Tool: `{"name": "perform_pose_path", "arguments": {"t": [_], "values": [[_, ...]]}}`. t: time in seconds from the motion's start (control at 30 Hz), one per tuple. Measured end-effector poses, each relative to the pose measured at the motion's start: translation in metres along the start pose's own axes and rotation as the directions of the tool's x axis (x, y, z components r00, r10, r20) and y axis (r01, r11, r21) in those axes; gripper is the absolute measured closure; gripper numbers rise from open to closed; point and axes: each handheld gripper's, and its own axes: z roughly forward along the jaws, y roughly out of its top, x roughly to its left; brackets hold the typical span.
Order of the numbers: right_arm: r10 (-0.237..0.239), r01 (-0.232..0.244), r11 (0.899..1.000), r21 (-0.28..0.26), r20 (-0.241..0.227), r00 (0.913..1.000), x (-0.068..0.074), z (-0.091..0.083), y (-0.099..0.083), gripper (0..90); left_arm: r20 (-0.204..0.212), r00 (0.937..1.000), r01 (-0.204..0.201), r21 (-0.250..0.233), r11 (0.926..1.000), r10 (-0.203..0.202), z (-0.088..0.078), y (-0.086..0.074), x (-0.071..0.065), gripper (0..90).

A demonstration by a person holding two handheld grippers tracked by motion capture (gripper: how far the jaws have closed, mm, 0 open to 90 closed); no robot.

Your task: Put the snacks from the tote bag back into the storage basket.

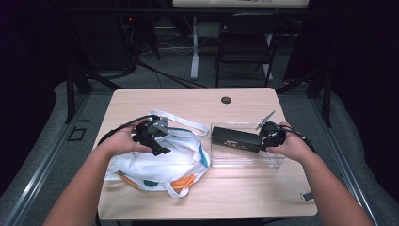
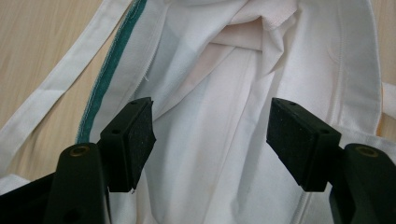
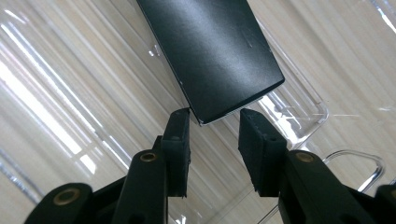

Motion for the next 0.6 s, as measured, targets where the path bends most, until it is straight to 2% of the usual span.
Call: {"name": "perform_pose_path", "arguments": {"t": [0.07, 0.13, 0.27, 0.37, 0.43, 0.47, 0.53, 0.6], "values": [[0.016, -0.015, 1.0, -0.013, 0.009, 0.9998, 0.0, 0.002, 0.0, 63.2, 0.001, 1.0, -0.005, 0.006, 1.0, 0.005, -0.001, -0.001, 0.0, 32.1], [0.0, 0.0, 1.0, 0.012, 0.009, 1.0, -0.004, 0.001, 0.002, 63.0, 0.0, 1.0, 0.005, 0.003, 1.0, -0.005, -0.001, -0.002, 0.0, 32.1], [0.041, -0.041, 0.999, -0.022, 0.006, 0.9991, -0.005, 0.003, 0.003, 62.7, -0.005, 1.0, 0.004, 0.006, 1.0, -0.004, -0.002, -0.003, 0.0, 32.1], [0.04, -0.04, 0.999, -0.005, 0.007, 0.9992, -0.007, 0.003, 0.005, 61.7, -0.006, 1.0, 0.008, 0.004, 1.0, -0.008, -0.002, -0.004, -0.001, 32.1], [0.063, -0.063, 0.998, -0.023, 0.004, 0.998, -0.008, 0.006, 0.006, 61.0, -0.006, 0.9999, 0.008, 0.009, 0.9999, -0.008, -0.003, -0.004, -0.001, 32.1], [0.048, -0.048, 0.999, -0.003, 0.005, 0.9988, -0.009, 0.005, 0.007, 60.8, -0.006, 1.0, 0.008, 0.01, 0.9999, -0.008, -0.003, -0.005, -0.001, 32.1], [0.074, -0.074, 0.997, -0.029, 0.01, 0.9972, -0.009, 0.007, 0.007, 60.6, -0.007, 0.9998, 0.017, 0.004, 0.9998, -0.017, -0.003, -0.006, -0.001, 32.1], [0.074, -0.074, 0.997, -0.022, 0.004, 0.9973, -0.011, 0.007, 0.008, 60.6, -0.008, 0.9998, 0.019, 0.004, 0.9998, -0.019, -0.003, -0.007, -0.001, 32.1]]}}
